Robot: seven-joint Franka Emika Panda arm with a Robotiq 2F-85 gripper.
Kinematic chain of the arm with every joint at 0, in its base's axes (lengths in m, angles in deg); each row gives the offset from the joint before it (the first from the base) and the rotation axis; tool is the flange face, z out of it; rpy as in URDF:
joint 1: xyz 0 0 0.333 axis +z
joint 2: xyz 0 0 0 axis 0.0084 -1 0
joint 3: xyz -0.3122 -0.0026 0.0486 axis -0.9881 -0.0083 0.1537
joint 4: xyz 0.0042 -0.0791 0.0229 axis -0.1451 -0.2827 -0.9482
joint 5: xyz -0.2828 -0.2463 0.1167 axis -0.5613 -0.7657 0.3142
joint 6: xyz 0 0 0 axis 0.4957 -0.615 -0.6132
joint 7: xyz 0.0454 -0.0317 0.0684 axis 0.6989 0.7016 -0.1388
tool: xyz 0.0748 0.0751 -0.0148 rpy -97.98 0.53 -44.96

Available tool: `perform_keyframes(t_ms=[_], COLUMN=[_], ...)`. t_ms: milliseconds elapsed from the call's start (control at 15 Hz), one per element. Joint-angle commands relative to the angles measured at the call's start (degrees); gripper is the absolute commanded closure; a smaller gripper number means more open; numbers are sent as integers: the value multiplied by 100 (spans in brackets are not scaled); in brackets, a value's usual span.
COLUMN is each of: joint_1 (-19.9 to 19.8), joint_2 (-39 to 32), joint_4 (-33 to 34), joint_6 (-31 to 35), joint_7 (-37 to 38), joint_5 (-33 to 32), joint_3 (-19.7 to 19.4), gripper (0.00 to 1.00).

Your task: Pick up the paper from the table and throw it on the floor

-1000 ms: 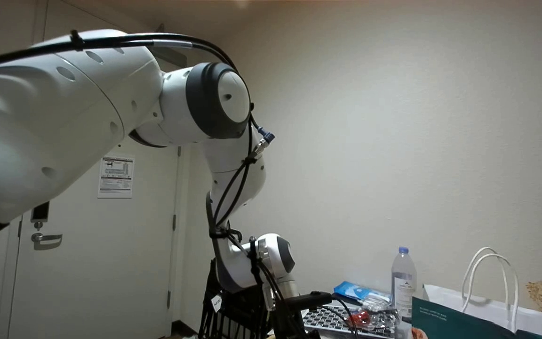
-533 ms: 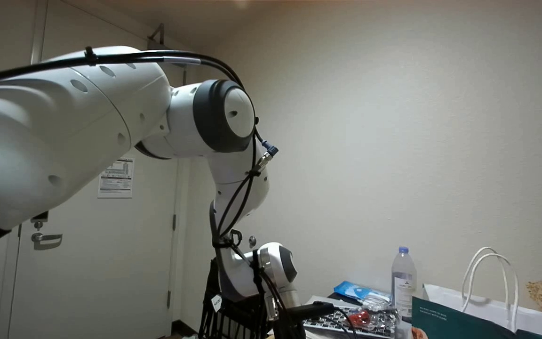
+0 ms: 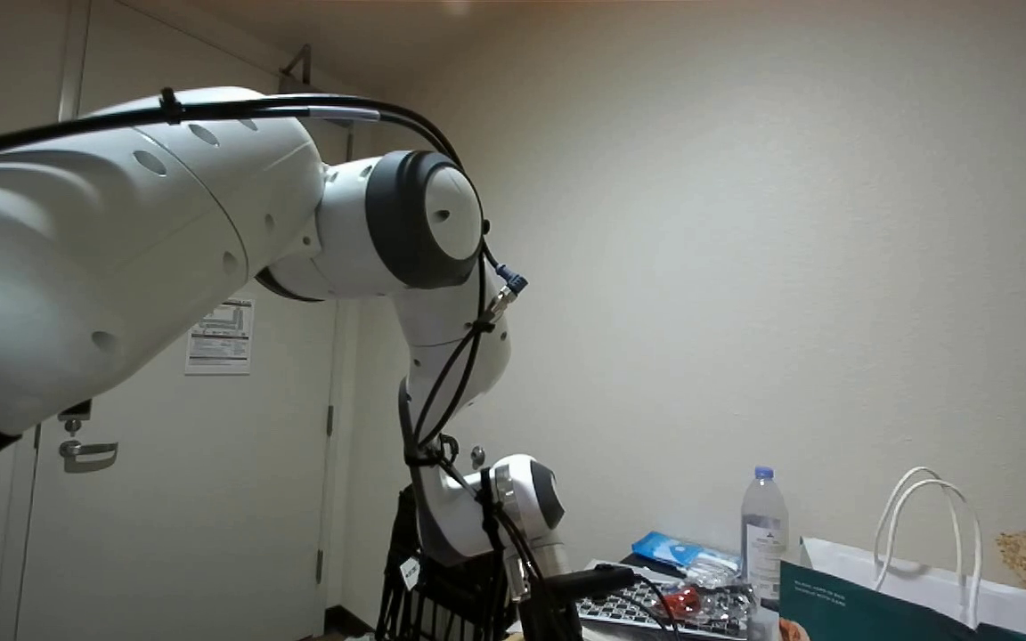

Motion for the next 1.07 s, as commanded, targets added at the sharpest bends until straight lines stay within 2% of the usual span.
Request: perform_keyframes(t_ms=[0, 67, 267, 533, 733, 800, 867, 933, 1000], joint_1=[174, 263, 678, 1268, 1406, 1422, 1341, 1358, 1320], joint_2=[259, 332, 615, 851, 892, 888, 783, 787, 807], joint_4=[-148, -181, -245, -132, -23, 18, 71, 93, 67], joint_6=[-231, -283, -569, -1180, -1608, -1828, -1621, -1748, -1713], joint_7=[156, 240, 557, 955, 917, 890, 909, 908, 930], joint_5=[-105, -152, -428, -1033, -1163, -1110, -1052, -1048, -1054], joint_3=[-37, -43, -11, 191, 411, 455, 540, 577, 567], gripper=[93, 93, 100, 98, 98, 65, 89, 84, 53])
